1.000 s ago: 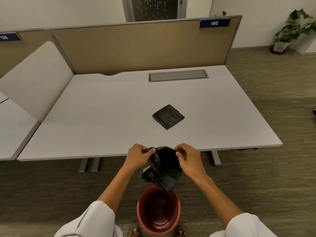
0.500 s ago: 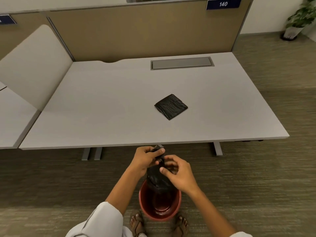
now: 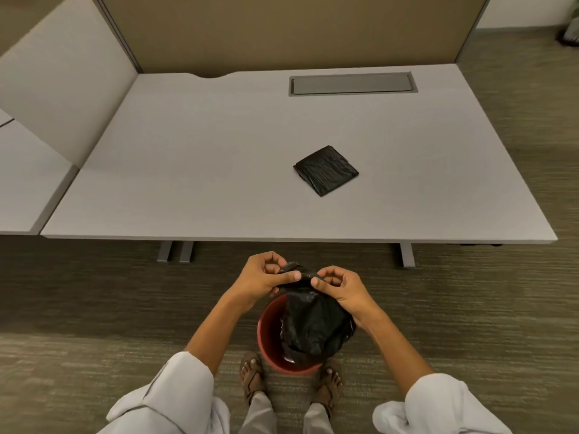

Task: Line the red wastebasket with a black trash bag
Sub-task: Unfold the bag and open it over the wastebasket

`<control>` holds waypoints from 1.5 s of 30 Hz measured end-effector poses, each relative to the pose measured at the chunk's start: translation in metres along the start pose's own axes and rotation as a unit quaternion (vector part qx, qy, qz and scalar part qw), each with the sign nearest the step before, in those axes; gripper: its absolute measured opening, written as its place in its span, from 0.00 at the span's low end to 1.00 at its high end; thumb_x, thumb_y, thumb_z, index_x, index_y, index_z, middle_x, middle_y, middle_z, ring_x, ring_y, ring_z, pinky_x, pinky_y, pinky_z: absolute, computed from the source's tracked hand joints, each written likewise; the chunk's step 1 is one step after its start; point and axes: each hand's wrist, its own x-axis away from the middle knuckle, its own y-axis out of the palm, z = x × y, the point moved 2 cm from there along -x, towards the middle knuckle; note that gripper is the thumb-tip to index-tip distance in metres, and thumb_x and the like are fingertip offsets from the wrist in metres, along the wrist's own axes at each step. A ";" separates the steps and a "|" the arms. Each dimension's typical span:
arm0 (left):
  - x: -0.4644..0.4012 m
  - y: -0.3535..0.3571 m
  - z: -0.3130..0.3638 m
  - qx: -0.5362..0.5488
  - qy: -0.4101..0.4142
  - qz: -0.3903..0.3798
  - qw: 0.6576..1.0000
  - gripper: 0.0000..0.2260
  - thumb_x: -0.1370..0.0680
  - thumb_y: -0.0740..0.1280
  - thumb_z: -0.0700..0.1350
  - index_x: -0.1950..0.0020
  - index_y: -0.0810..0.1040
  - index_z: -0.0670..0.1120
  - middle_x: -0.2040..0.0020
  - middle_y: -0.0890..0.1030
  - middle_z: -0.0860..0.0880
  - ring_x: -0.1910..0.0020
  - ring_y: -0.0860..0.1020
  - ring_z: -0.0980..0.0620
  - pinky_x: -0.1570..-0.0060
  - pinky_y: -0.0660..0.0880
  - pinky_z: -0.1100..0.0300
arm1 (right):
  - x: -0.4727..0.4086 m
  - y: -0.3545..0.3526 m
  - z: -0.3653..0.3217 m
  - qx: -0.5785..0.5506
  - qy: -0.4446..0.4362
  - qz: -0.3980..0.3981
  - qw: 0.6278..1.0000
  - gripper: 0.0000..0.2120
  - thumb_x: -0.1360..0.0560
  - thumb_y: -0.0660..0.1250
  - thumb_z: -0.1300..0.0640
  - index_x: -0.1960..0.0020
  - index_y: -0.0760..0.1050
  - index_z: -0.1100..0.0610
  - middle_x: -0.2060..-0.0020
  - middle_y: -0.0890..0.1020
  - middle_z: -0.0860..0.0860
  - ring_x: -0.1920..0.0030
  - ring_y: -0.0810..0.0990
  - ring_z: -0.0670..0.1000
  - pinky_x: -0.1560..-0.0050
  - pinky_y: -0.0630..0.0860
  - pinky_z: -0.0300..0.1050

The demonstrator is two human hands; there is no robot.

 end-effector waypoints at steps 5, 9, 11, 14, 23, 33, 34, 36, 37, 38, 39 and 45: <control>-0.006 -0.024 -0.025 -0.010 -0.006 -0.026 1.000 0.14 0.31 0.76 0.34 0.49 0.76 0.40 0.59 0.78 0.42 0.59 0.81 0.47 0.59 0.82 0.58 | -0.028 -0.015 0.008 0.038 0.004 -0.009 0.999 0.03 0.27 0.74 0.58 0.54 0.84 0.58 0.59 0.83 0.54 0.55 0.81 0.50 0.49 0.78 0.45; -0.014 -0.032 -0.053 -0.027 -0.025 0.006 0.999 0.15 0.29 0.72 0.29 0.45 0.75 0.38 0.56 0.78 0.42 0.57 0.81 0.44 0.55 0.83 0.51 | -0.051 -0.017 0.018 0.203 -0.057 0.025 0.977 0.02 0.26 0.73 0.55 0.58 0.83 0.52 0.59 0.85 0.49 0.56 0.82 0.47 0.49 0.78 0.42; -0.019 -0.033 -0.065 -0.041 -0.020 0.024 0.999 0.13 0.28 0.72 0.29 0.46 0.75 0.38 0.54 0.80 0.41 0.56 0.81 0.42 0.50 0.82 0.45 | -0.062 -0.014 0.018 0.286 -0.092 0.041 0.953 0.03 0.27 0.74 0.53 0.58 0.82 0.51 0.60 0.85 0.48 0.61 0.81 0.45 0.56 0.77 0.38; -0.027 -0.032 -0.081 -0.063 -0.008 0.043 0.997 0.09 0.28 0.72 0.31 0.53 0.76 0.41 0.58 0.80 0.41 0.60 0.78 0.44 0.54 0.79 0.46 | -0.078 -0.008 0.013 0.338 -0.145 -0.002 0.930 0.07 0.28 0.74 0.50 0.56 0.79 0.51 0.62 0.82 0.52 0.72 0.71 0.44 0.68 0.70 0.34; -0.082 -0.047 -0.130 -0.288 0.106 0.124 0.943 0.15 0.31 0.63 0.26 0.63 0.78 0.47 0.57 0.83 0.46 0.56 0.79 0.50 0.55 0.76 0.55 | -0.126 -0.004 0.057 0.452 -0.070 -0.221 0.862 0.15 0.29 0.76 0.52 0.66 0.71 0.52 0.69 0.77 0.46 0.67 0.74 0.45 0.62 0.71 0.41; -0.132 -0.011 -0.211 -0.367 0.029 0.225 0.902 0.14 0.28 0.64 0.42 0.44 0.83 0.46 0.47 0.78 0.42 0.45 0.75 0.42 0.47 0.74 0.49 | -0.154 0.001 0.183 0.252 0.006 -0.081 0.964 0.17 0.36 0.82 0.55 0.62 0.72 0.51 0.75 0.74 0.44 0.70 0.71 0.45 0.63 0.71 0.46; -0.130 -0.004 -0.219 -0.315 -0.004 0.225 0.922 0.14 0.27 0.65 0.45 0.44 0.82 0.46 0.51 0.80 0.43 0.50 0.79 0.44 0.50 0.75 0.52 | -0.155 0.002 0.193 0.231 0.009 -0.067 0.971 0.19 0.39 0.83 0.52 0.63 0.72 0.49 0.73 0.75 0.48 0.68 0.71 0.48 0.63 0.70 0.47; -0.130 0.008 -0.240 -0.206 -0.102 0.205 0.951 0.17 0.26 0.68 0.51 0.39 0.79 0.48 0.62 0.82 0.49 0.58 0.80 0.51 0.54 0.75 0.57 | -0.157 0.005 0.211 0.201 0.018 -0.057 0.978 0.22 0.43 0.84 0.48 0.64 0.70 0.48 0.69 0.76 0.53 0.66 0.72 0.50 0.63 0.71 0.50; -0.132 0.012 -0.251 -0.138 -0.152 0.191 0.960 0.20 0.27 0.70 0.53 0.37 0.76 0.49 0.64 0.81 0.51 0.60 0.80 0.54 0.52 0.75 0.57 | -0.159 0.006 0.217 0.198 0.021 -0.057 0.978 0.22 0.43 0.84 0.50 0.64 0.69 0.49 0.70 0.76 0.51 0.67 0.71 0.49 0.64 0.71 0.48; -0.135 0.016 -0.261 -0.061 -0.189 0.180 0.963 0.24 0.28 0.72 0.53 0.34 0.73 0.48 0.64 0.82 0.52 0.59 0.80 0.55 0.48 0.77 0.55 | -0.160 0.008 0.223 0.200 0.022 -0.063 0.978 0.23 0.41 0.84 0.54 0.64 0.68 0.51 0.72 0.75 0.46 0.69 0.71 0.45 0.66 0.70 0.44; -0.138 0.017 -0.270 0.008 -0.213 0.177 0.961 0.26 0.29 0.73 0.51 0.33 0.71 0.47 0.64 0.83 0.52 0.58 0.81 0.55 0.44 0.78 0.52 | -0.161 0.009 0.228 0.201 0.025 -0.070 0.977 0.23 0.40 0.84 0.57 0.64 0.67 0.52 0.74 0.74 0.42 0.71 0.70 0.41 0.67 0.69 0.39; -0.163 0.008 -0.302 0.141 -0.185 0.221 0.947 0.16 0.24 0.64 0.30 0.39 0.67 0.39 0.62 0.77 0.46 0.67 0.79 0.54 0.67 0.78 0.62 | -0.173 0.004 0.262 0.110 0.043 -0.010 0.993 0.17 0.36 0.79 0.45 0.62 0.72 0.51 0.73 0.70 0.53 0.71 0.65 0.50 0.69 0.64 0.45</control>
